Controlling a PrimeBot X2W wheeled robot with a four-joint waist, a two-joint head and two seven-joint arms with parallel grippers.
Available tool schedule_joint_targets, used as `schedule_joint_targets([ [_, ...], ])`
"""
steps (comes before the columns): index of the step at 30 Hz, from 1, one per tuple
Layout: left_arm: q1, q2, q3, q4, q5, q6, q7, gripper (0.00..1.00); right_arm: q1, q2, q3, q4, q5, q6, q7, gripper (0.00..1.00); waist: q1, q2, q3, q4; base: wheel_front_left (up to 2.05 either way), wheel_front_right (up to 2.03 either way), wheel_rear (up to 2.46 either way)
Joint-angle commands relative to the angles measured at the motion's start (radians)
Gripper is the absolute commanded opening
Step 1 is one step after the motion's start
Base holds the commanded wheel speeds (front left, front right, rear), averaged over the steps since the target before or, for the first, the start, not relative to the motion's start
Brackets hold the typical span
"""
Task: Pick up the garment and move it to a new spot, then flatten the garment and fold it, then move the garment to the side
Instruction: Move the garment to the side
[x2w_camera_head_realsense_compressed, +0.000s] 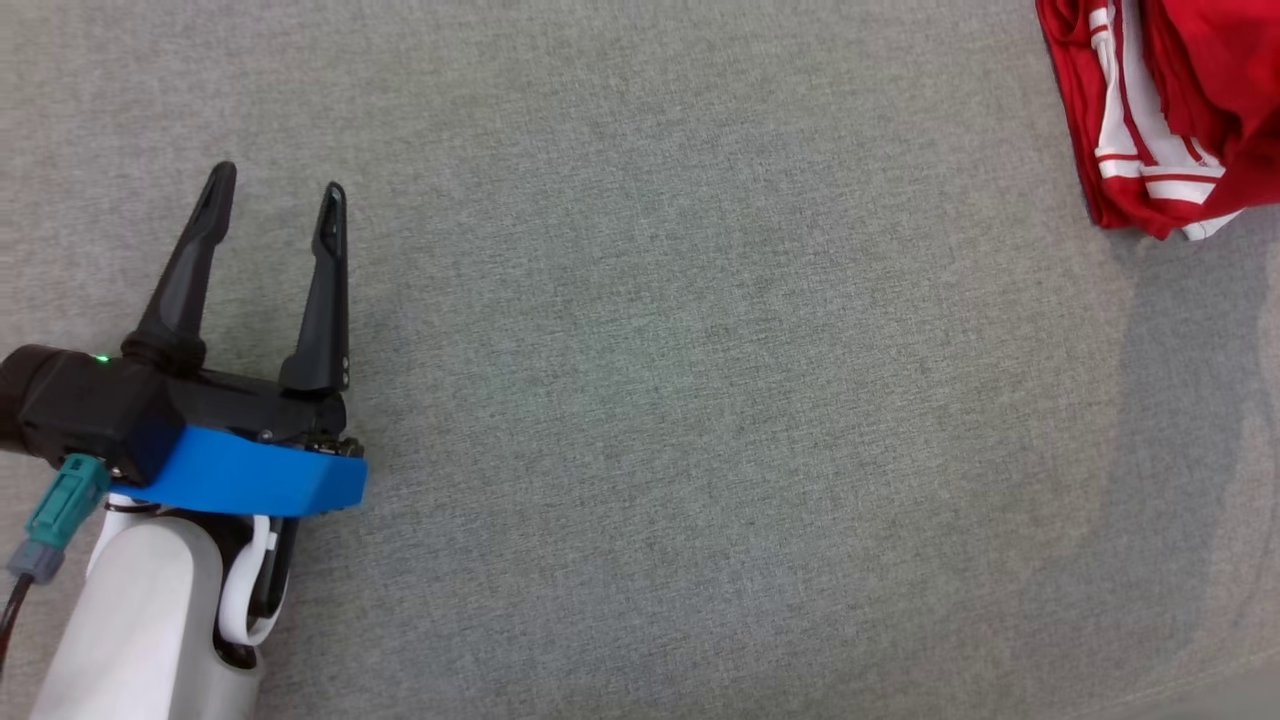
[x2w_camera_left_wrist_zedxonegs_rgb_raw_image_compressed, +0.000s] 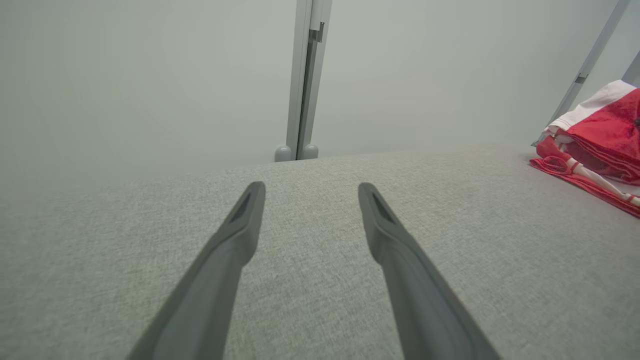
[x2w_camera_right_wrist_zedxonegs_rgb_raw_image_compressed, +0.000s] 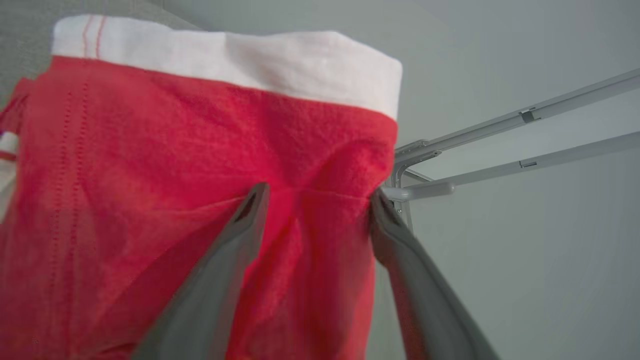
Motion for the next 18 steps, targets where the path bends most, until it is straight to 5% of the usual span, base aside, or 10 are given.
schedule_joint_targets([
  [1, 0.007, -0.004, -0.005, 0.007, -0.008, 0.001, -0.008, 1.00, 0.019, 0.007, -0.017, 0.003, -0.021, 0.000, -0.030, 1.00, -0.0001, 0.0000, -0.016, 0.012, 0.00, 0.00, 0.00],
  [9, 0.040, -0.034, -0.019, 0.074, -0.029, 0.005, -0.055, 1.00, 0.073, 0.063, -0.140, 0.027, -0.054, 0.000, -0.134, 1.00, -0.0001, 0.0000, -0.118, 0.054, 0.00, 0.00, 0.00],
  [18, 0.158, -0.079, -0.015, 0.193, -0.071, 0.020, -0.117, 1.00, 0.327, 0.200, -0.172, -0.052, 0.078, 0.000, -0.316, 1.00, -0.0001, 0.0000, -0.344, 0.105, 0.00, 0.00, 0.00],
])
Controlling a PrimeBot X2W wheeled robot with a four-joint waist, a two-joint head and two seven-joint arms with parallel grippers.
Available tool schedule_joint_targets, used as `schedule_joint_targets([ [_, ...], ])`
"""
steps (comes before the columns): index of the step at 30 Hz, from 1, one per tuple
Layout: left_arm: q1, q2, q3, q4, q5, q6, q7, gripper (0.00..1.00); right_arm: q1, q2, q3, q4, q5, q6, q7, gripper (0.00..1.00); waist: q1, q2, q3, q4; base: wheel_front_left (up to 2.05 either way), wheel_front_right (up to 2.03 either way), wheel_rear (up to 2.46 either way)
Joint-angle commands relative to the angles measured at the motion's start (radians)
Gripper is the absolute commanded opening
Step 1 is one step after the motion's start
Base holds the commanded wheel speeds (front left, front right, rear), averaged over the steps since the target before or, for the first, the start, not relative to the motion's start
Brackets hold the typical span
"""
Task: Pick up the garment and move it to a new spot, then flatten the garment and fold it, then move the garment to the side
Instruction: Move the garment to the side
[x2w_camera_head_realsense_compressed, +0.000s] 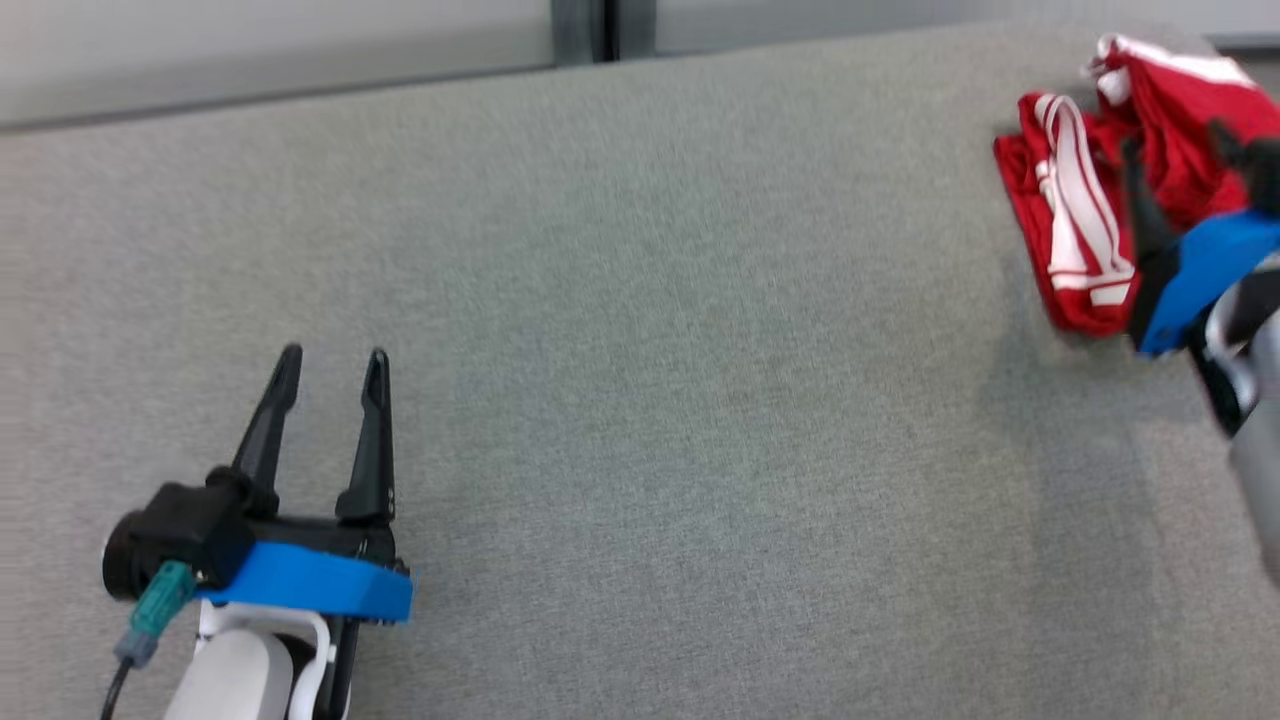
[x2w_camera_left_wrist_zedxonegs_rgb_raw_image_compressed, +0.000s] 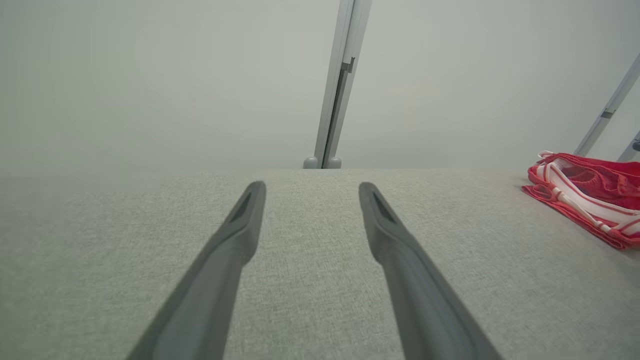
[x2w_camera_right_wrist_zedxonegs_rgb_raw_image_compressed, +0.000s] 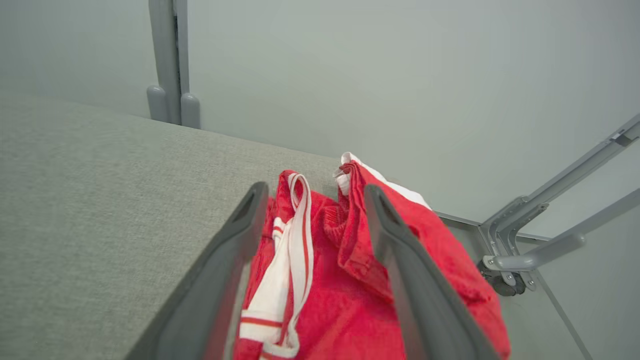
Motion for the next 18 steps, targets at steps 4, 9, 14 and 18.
schedule_joint_targets([
  [4, 0.074, -0.011, 0.009, 0.033, -0.016, 0.011, -0.021, 1.00, 0.186, 0.038, 0.036, -0.121, 0.089, 0.000, -0.040, 1.00, 0.0002, 0.0000, -0.154, 0.046, 0.00, 0.00, 0.00],
  [9, 0.130, -0.012, 0.019, 0.051, -0.028, 0.017, -0.027, 1.00, 0.387, 0.048, 0.003, -0.312, 0.149, 0.000, -0.055, 1.00, 0.0002, 0.0000, -0.218, 0.071, 0.00, 0.00, 0.00],
  [14, 0.156, -0.012, 0.027, 0.061, -0.037, 0.015, -0.031, 1.00, 0.545, 0.071, -0.073, -0.479, 0.151, 0.000, -0.047, 1.00, 0.0002, 0.0000, -0.250, 0.091, 0.00, 0.00, 0.00],
  [18, 0.172, -0.020, 0.036, 0.073, -0.039, 0.019, -0.034, 1.00, 0.690, 0.121, -0.155, -0.658, 0.121, 0.000, -0.011, 1.00, 0.0002, 0.0000, -0.269, 0.113, 0.00, 0.00, 0.00],
])
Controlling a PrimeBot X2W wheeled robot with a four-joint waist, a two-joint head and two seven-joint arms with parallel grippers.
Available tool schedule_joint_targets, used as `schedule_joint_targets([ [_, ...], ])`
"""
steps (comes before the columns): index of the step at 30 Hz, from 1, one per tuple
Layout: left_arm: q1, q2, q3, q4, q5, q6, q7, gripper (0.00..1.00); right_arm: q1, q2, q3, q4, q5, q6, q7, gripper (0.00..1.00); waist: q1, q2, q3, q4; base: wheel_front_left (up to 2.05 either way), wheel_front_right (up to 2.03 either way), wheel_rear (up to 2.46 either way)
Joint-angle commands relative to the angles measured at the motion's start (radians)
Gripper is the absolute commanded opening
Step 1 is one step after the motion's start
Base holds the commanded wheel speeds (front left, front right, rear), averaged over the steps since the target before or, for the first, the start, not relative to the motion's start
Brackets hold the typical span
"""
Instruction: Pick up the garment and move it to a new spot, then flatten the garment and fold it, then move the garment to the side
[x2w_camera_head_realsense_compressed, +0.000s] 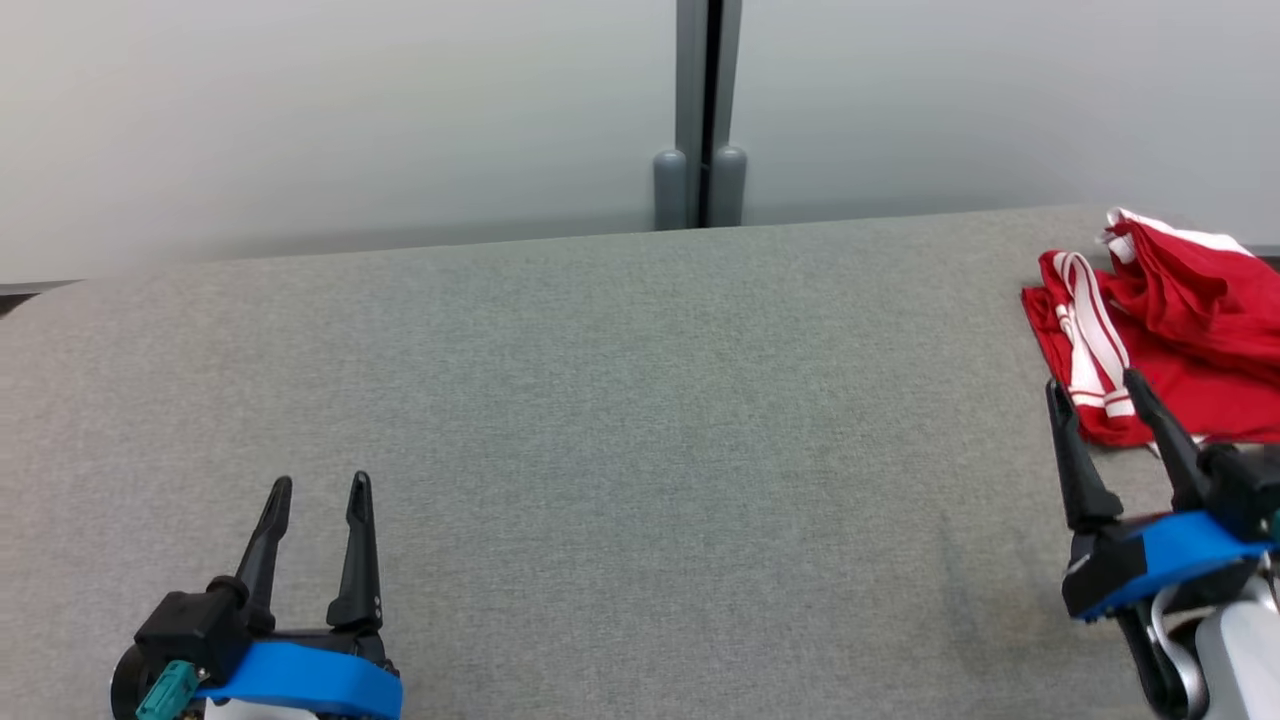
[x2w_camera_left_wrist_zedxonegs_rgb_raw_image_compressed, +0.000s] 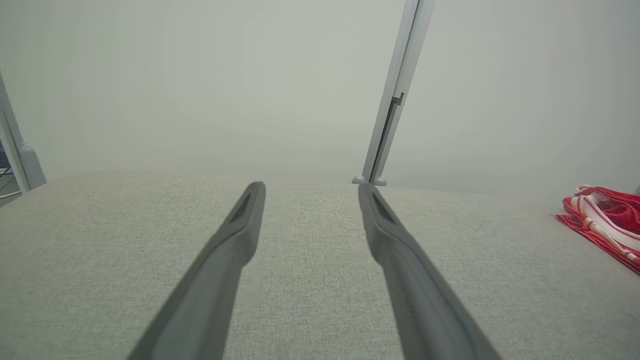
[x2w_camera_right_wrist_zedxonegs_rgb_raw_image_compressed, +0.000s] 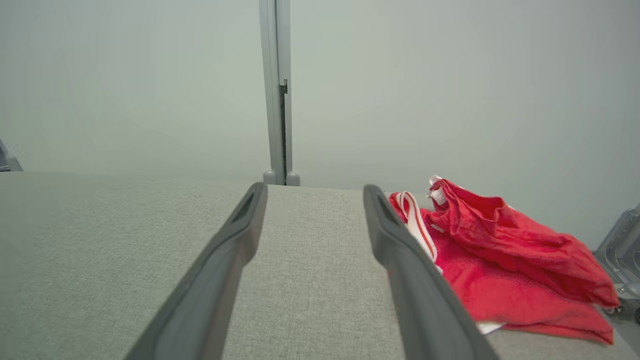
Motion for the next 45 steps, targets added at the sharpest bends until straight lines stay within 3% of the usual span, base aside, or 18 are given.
schedule_joint_targets([
  [1, 0.011, -0.005, 0.005, 0.003, -0.002, 0.002, -0.004, 1.00, 0.039, 0.013, -0.016, -0.036, -0.008, 0.000, 0.007, 1.00, 0.0002, 0.0000, -0.014, 0.015, 0.00, 0.00, 0.00],
  [8, 0.033, -0.017, 0.017, 0.032, 0.007, -0.013, -0.008, 1.00, 0.212, 0.129, -0.107, -0.246, -0.052, 0.000, 0.096, 1.00, 0.0002, 0.0000, -0.036, 0.044, 0.00, 0.00, 0.00],
  [14, 0.049, -0.032, 0.039, 0.040, 0.022, -0.027, -0.008, 1.00, 0.278, 0.174, -0.121, -0.318, -0.062, 0.000, 0.137, 1.00, 0.0002, 0.0000, -0.047, 0.049, 0.00, 0.00, 0.00],
  [40, 0.043, -0.078, 0.097, 0.070, 0.057, -0.070, -0.008, 1.00, 0.273, 0.193, -0.115, -0.324, -0.055, 0.000, 0.167, 1.00, 0.0002, 0.0000, -0.037, 0.036, 0.00, 0.00, 0.00],
  [41, 0.052, -0.078, 0.092, 0.075, 0.054, -0.065, -0.004, 0.00, 0.276, 0.190, -0.113, -0.321, -0.063, 0.000, 0.169, 0.00, 0.0003, 0.0000, -0.038, 0.037, 0.00, 0.00, 0.00],
  [45, 0.065, -0.090, 0.089, 0.108, 0.046, -0.065, 0.003, 0.00, 0.284, 0.196, -0.113, -0.280, -0.057, 0.000, 0.176, 0.00, 0.0005, 0.0000, -0.038, 0.037, 0.00, 0.00, 0.00],
])
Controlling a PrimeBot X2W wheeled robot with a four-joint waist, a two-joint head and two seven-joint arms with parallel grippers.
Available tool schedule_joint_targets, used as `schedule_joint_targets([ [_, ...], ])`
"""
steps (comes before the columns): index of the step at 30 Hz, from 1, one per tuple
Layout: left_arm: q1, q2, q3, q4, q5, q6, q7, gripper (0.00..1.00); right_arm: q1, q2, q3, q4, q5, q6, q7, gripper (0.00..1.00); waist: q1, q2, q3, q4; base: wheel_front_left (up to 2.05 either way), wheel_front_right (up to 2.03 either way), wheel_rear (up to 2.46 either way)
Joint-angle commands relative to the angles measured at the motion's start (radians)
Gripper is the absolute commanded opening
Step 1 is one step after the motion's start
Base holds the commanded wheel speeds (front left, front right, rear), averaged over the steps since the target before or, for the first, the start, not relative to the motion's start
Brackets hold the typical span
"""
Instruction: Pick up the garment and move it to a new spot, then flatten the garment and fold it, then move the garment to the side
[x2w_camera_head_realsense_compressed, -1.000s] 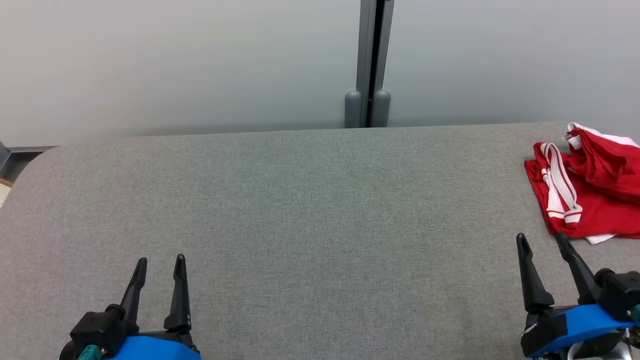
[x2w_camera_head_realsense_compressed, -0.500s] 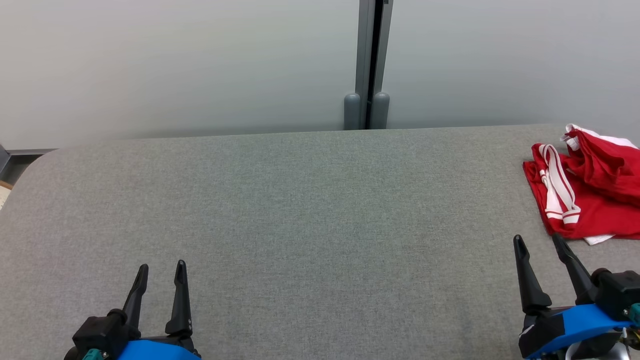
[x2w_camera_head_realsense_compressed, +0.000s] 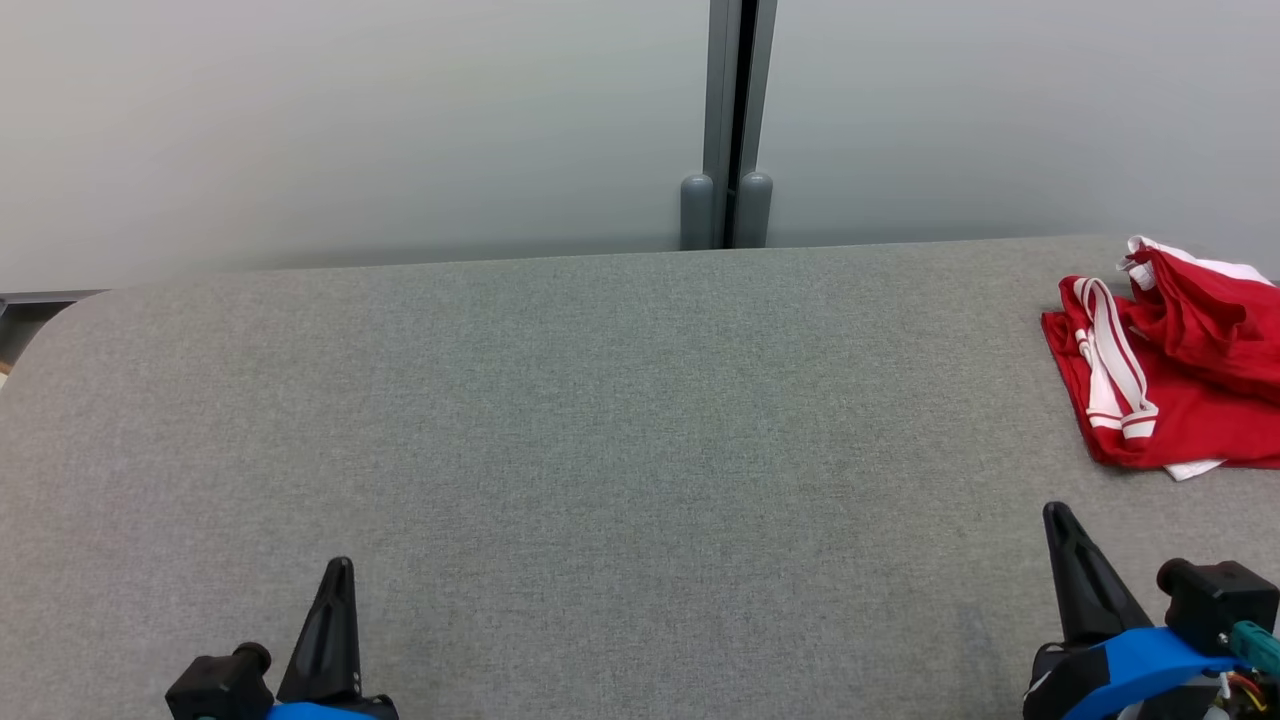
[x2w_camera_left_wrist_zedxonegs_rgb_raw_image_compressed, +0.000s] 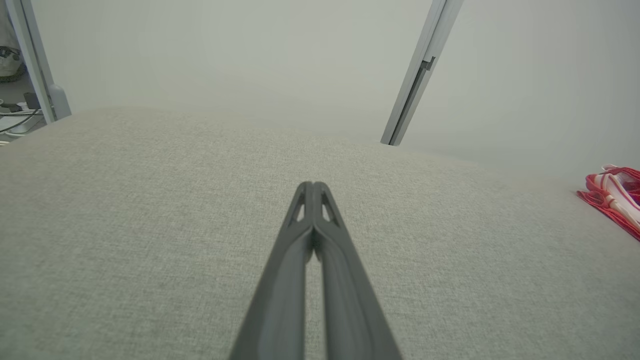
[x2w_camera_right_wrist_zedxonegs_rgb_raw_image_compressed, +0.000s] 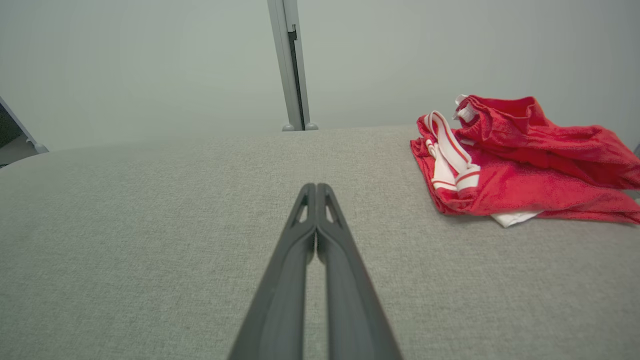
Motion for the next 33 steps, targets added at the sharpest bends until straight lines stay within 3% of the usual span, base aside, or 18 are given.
schedule_joint_targets([
  [1, 0.001, -0.002, 0.002, 0.004, -0.010, 0.000, 0.003, 0.00, -0.002, 0.001, -0.002, 0.007, 0.011, 0.000, 0.002, 0.00, 0.0000, 0.0000, 0.000, 0.000, 0.00, 0.00, 0.00],
  [33, -0.059, -0.028, 0.077, -0.024, -0.495, -0.006, 0.145, 0.00, -0.055, 0.010, -0.011, 0.062, 0.562, 0.000, 0.056, 0.00, -0.0001, 0.0000, -0.006, 0.003, 0.00, 0.00, 0.00],
])
